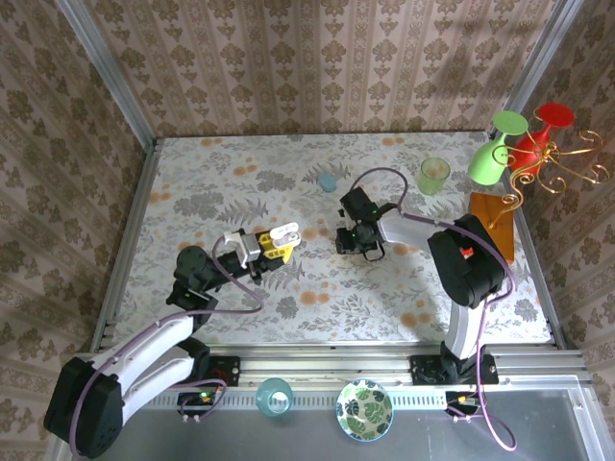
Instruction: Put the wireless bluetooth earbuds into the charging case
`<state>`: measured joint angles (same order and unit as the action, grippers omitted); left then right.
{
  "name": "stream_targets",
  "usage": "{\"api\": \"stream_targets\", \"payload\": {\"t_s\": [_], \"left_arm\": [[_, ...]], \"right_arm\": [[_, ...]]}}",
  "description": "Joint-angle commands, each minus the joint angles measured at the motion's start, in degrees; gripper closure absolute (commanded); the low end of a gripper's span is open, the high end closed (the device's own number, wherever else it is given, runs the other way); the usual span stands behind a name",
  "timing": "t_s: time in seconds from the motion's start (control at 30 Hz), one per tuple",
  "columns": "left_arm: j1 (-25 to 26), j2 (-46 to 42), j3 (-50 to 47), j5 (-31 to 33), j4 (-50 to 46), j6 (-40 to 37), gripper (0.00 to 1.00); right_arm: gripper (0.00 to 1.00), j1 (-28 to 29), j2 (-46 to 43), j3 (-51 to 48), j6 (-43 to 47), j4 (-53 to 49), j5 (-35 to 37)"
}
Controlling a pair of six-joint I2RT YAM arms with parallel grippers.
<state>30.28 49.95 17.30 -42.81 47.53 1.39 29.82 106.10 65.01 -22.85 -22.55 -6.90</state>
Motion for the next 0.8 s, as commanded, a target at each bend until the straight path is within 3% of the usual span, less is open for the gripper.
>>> {"api": "stream_targets", "payload": {"t_s": [0.0, 0.27, 0.37, 0.77], "left_arm": [[0.13, 0.97, 1.64, -1.02, 2.27, -0.92, 0.95], [0.30, 3.56, 2.30, -1.88, 4.51, 0.28, 0.95], [0.30, 2.71, 2.30, -1.75, 3.36, 0.06, 0.95], [0.28, 1.91, 1.17, -1.21, 3.60, 0.12, 0.95]], "right_arm": [[0.78, 0.75, -3.77, -2.47, 1.32, -3.65, 6.54], [0.77, 4.28, -1.17, 1.54, 2.77, -7.94, 13.31], [0.72, 5.62, -1.75, 3.02, 2.83, -10.14, 14.28], [0.65, 7.27, -0.64, 5.11, 0.38, -8.57, 7.21]]}}
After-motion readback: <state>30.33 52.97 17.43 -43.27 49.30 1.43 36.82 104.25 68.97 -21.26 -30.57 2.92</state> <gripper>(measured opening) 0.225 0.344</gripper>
